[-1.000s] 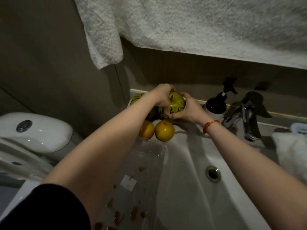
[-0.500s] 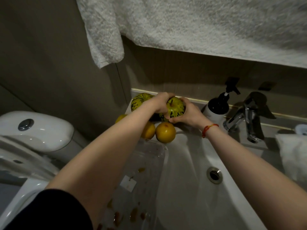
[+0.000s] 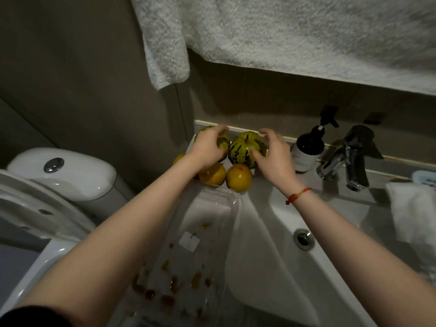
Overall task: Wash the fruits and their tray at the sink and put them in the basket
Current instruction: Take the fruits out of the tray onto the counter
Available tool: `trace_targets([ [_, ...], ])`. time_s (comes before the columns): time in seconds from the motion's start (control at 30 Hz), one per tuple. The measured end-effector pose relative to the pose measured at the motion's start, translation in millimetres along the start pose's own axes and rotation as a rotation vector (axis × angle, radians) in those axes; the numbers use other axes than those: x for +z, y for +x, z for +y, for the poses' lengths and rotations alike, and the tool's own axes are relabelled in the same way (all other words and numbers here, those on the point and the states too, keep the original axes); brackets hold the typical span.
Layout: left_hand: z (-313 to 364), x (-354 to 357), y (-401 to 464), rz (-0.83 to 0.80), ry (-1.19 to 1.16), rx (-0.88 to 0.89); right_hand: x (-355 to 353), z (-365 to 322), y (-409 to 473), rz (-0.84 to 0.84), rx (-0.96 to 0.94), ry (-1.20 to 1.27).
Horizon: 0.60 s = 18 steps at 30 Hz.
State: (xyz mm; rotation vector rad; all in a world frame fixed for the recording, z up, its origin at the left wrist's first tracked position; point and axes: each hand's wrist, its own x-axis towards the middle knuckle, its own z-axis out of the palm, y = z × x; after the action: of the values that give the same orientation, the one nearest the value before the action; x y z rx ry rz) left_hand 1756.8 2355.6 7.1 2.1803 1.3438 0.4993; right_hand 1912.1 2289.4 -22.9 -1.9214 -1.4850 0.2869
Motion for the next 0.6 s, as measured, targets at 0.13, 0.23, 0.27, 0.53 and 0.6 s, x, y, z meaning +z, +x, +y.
trace_targets([
  [0.13, -26.5, -22.5, -59.8, 0.175, -0.111, -0.142, 2.7, -11.5, -41.4, -0.032, 0.018, 0.061],
  [0.23, -55.3, -37.1, -107.2, 0.188, -0.044, -0.324, 9.4, -6.4, -64.6, -0.221, 0.129, -0.009],
  [0.27, -64.4, -41.9, -123.5, 0.151, -0.022, -0.401, 11.2, -4.4, -71.8, -0.281, 0.170, -0.007],
  [0.53, -85.0, -53.7, -228.6, -0.171, -0.057, -0.876, 23.5, -5.1, -101.0, -0.706, 0.519, 0.260],
  [0.6, -79.2, -49.8, -241.3, -0.141, -0.186, -0.900, 24.6, -11.1, -105.6, -0.763, 0.541, 0.333],
])
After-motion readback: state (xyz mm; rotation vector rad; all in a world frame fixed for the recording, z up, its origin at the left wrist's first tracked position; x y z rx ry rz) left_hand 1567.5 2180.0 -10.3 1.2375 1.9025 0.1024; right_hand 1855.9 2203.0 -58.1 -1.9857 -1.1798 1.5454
